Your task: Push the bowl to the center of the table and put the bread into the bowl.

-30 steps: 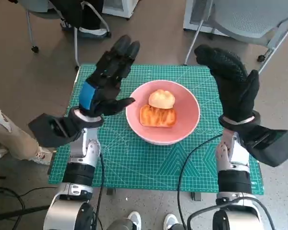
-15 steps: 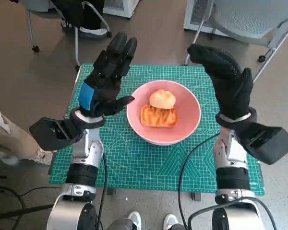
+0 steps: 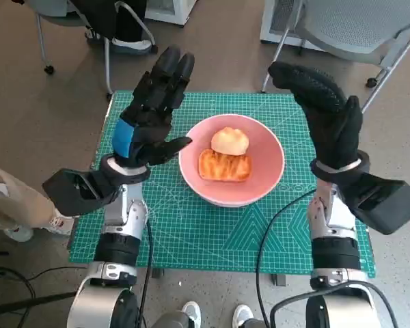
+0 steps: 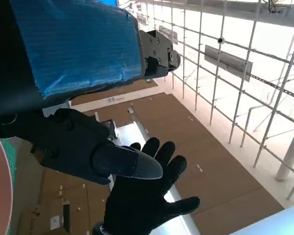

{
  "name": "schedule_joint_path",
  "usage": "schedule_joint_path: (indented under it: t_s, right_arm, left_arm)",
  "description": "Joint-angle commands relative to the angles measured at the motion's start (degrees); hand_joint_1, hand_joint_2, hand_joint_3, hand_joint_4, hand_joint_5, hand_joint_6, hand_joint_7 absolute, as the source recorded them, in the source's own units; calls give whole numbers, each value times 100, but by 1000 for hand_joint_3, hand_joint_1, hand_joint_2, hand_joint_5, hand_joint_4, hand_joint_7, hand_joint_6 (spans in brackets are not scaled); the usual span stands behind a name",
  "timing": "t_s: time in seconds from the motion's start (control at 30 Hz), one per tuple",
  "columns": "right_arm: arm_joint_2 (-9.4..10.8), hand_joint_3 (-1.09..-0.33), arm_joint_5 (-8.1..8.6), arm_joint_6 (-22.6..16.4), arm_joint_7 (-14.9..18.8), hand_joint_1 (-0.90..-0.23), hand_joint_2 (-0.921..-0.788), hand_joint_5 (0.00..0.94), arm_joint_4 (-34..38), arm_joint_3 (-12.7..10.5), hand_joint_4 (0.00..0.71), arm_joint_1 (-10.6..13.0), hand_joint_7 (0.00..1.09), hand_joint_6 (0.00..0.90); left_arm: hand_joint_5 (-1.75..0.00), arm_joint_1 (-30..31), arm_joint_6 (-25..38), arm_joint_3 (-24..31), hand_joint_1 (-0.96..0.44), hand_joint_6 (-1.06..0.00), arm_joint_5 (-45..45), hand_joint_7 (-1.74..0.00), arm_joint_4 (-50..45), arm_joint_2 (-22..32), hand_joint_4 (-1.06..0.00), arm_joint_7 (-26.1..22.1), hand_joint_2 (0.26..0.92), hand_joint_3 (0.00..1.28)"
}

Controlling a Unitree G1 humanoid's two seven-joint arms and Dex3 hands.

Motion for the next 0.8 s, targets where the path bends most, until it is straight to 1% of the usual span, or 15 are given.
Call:
schedule_joint_path:
  t_s: [0.03,0.53,0.8]
  right_arm:
    - [-76,-734,-112,60,-13,-673,-921,1,46,35,165,24,502,24]
    - [-143,-733,-201,134,-124,-677,-921,1,-31,55,166,-24,500,26]
    - [-149,-732,-214,166,-155,-684,-921,1,-53,43,166,-39,498,26]
  left_arm:
    - [-3,-69,-76,67,-603,-152,8,-23,95,66,-7,-44,921,167]
    - [1,-232,-196,183,-602,-146,3,-19,365,158,1,-201,921,159]
    - [1,-331,-222,198,-603,-148,12,-18,476,207,1,-256,921,165]
